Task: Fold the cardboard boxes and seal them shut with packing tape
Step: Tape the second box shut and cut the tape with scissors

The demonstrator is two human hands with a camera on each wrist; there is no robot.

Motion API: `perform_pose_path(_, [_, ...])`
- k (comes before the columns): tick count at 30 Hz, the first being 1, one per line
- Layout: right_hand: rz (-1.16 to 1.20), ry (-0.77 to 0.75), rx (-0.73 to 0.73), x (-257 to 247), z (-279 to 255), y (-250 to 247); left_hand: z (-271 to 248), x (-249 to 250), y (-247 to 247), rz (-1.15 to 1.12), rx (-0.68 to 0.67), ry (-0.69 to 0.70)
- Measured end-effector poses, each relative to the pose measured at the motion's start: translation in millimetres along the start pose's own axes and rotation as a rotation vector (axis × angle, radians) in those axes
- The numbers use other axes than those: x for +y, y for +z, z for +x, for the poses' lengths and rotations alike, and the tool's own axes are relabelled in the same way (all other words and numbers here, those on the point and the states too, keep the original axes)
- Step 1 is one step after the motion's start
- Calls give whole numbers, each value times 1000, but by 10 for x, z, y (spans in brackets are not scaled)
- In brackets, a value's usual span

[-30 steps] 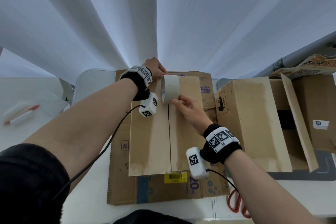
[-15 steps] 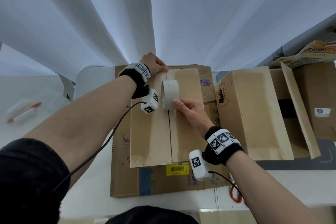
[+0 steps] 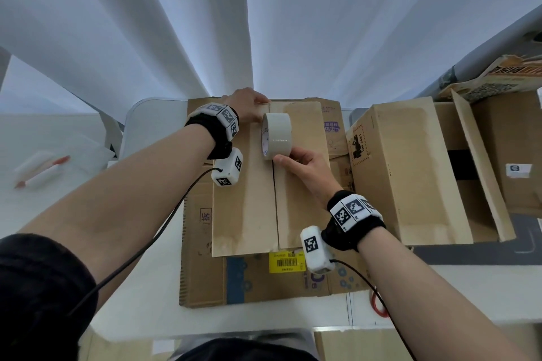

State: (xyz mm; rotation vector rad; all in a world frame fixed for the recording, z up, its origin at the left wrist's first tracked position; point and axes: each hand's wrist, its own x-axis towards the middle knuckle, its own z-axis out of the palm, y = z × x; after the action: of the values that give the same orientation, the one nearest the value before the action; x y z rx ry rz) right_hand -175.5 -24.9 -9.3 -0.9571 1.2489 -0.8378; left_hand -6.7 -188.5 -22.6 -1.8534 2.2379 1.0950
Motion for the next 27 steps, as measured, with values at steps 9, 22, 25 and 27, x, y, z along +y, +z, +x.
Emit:
perform_pose_path(9, [-69,-16,-1,52,36,23,-13,-27,89,-14,-62,-3])
perform_pose_path(22, [-54,14,21,127,-250,54,15,-92,82,29,6,-12])
perform_pose_path(25, [-116,-7,10,139,-222,54,-48,-84,93,78,20,24])
perform_pose_path(27, [-122,-16,10,163,-221,68,-62,-98,107,134,16,56])
